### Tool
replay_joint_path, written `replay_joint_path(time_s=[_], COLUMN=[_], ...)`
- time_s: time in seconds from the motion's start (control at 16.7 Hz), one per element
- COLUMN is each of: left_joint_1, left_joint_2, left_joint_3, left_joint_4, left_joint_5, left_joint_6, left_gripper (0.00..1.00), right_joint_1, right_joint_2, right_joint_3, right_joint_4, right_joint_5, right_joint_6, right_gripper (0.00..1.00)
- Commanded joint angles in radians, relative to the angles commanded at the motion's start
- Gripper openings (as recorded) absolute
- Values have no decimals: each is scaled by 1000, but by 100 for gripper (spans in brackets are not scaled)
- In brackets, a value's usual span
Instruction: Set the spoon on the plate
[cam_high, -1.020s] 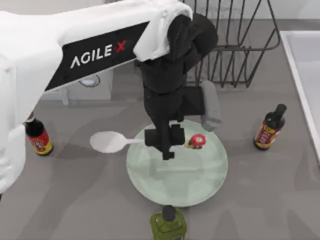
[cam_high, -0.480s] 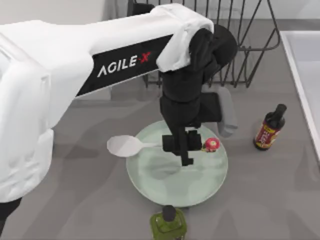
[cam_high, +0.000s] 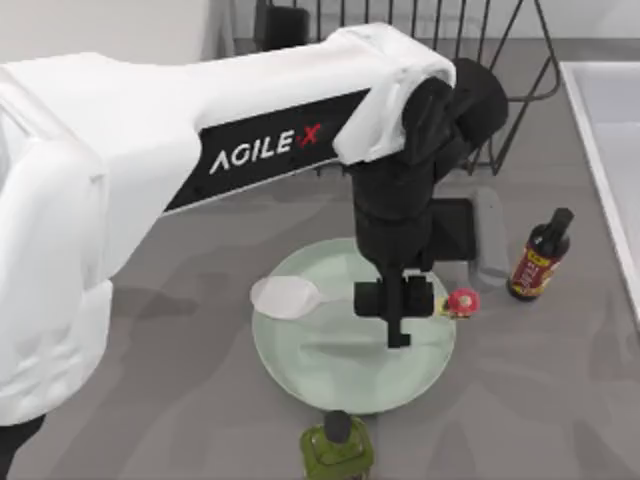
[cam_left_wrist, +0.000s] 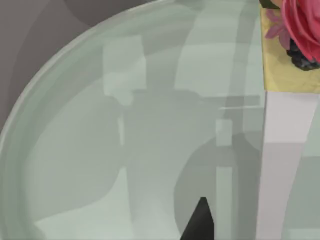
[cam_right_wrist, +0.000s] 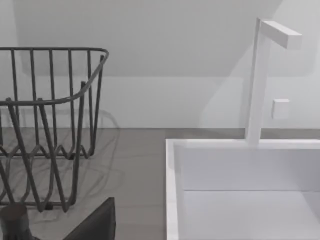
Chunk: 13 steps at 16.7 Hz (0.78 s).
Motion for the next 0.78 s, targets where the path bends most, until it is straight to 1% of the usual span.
replay_joint_path(time_s=[0.36,0.78], left_joint_1=[-29,5], left_joint_2=[-19,-16], left_joint_3=[-22,-44], left_joint_4=[73,100], left_joint_5=[20,-8], left_joint_6=[22,-8], left_gripper=[0,0], right_joint_1=[0,0], right_joint_2=[0,0], right_joint_3=[0,0], right_joint_4=[0,0], right_joint_5=[0,0], right_joint_6=[0,0], right_gripper=[100,100])
